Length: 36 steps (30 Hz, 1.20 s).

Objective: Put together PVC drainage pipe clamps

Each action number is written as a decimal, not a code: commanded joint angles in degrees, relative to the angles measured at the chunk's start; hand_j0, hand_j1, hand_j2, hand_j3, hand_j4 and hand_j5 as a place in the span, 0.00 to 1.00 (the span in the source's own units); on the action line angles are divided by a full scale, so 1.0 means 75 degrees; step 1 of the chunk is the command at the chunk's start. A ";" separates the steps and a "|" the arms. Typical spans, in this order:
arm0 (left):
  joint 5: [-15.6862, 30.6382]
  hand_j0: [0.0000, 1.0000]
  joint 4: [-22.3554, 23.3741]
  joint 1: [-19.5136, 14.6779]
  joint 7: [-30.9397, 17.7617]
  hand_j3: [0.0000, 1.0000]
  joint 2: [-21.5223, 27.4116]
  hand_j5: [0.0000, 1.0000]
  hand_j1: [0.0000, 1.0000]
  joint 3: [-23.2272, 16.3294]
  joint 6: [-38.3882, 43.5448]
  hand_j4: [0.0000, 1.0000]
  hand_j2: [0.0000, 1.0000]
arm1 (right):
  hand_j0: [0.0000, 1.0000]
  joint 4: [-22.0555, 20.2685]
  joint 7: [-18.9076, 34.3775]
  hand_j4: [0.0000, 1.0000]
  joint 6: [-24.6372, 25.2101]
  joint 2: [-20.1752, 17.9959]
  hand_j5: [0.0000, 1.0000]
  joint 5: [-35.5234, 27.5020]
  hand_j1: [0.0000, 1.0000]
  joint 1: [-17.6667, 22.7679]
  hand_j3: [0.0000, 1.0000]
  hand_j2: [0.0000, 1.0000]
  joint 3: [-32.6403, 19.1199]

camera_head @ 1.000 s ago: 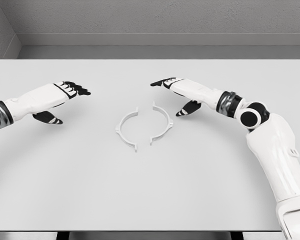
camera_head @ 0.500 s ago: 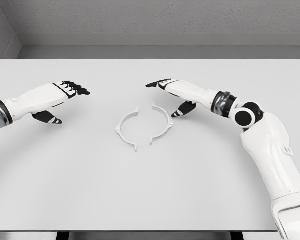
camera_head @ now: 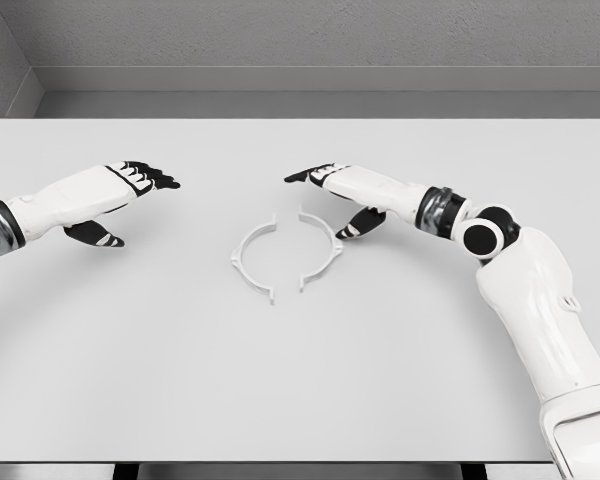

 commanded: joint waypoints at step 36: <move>0.0050 1.00 0.0005 0.0000 0.0004 1.00 -0.0004 1.00 1.00 0.0028 0.0012 1.00 1.00 | 1.00 -0.0020 -0.0038 1.00 0.0015 0.0093 1.00 0.0065 1.00 -0.0258 1.00 1.00 0.0241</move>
